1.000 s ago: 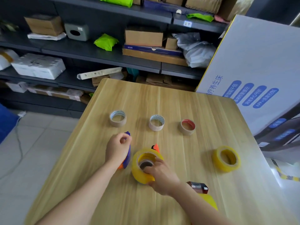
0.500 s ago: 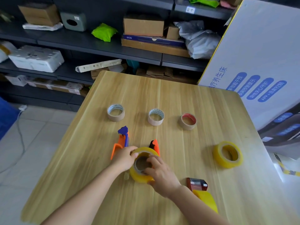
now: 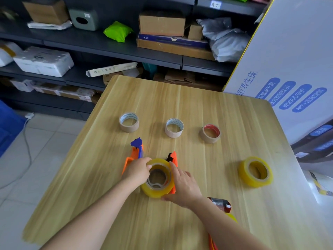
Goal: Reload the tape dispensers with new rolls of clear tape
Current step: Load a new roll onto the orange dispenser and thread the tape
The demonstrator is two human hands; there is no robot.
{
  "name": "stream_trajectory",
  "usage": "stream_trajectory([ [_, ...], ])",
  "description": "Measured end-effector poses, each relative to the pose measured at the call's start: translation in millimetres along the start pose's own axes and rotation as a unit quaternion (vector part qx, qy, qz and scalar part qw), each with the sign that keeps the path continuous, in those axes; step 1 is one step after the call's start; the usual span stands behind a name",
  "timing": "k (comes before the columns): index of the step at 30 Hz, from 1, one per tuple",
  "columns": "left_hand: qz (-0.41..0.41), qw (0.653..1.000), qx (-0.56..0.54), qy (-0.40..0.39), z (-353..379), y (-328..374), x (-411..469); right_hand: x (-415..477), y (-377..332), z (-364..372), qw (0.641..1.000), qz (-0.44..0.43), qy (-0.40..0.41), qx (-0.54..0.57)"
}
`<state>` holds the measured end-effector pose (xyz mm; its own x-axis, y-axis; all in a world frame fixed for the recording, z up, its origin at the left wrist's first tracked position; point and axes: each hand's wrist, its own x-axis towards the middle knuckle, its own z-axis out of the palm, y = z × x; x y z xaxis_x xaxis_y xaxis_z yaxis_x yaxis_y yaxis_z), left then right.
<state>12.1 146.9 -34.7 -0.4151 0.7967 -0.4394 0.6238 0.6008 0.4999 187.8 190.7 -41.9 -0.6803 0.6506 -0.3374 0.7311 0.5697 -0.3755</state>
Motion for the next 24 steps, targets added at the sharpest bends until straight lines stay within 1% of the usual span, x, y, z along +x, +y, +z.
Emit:
stream_trajectory([
  [4,-0.002,0.999,0.05,0.0,-4,5,1,5,-1,-3,1.0,-0.001,0.002,-0.026],
  [8,0.001,0.997,0.072,0.011,-5,8,5,12,-3,-2,1.0,0.013,-0.001,-0.028],
  [10,0.004,0.995,0.098,-0.007,-7,12,11,18,-3,-2,0.998,0.031,-0.027,-0.042],
  [12,0.006,0.991,0.126,-0.039,-3,13,15,21,-1,0,0.994,0.036,-0.059,-0.083],
  [14,-0.002,0.989,0.134,-0.053,6,9,16,22,0,3,0.99,0.038,-0.072,-0.113],
  [18,-0.019,0.991,0.117,-0.069,16,-2,22,24,0,13,0.991,0.038,-0.06,-0.111],
  [22,-0.022,0.987,0.119,-0.103,19,-4,30,28,0,17,0.993,0.023,-0.032,-0.114],
  [24,-0.023,0.986,0.127,-0.108,21,-2,30,28,-1,18,0.992,0.015,-0.03,-0.12],
])
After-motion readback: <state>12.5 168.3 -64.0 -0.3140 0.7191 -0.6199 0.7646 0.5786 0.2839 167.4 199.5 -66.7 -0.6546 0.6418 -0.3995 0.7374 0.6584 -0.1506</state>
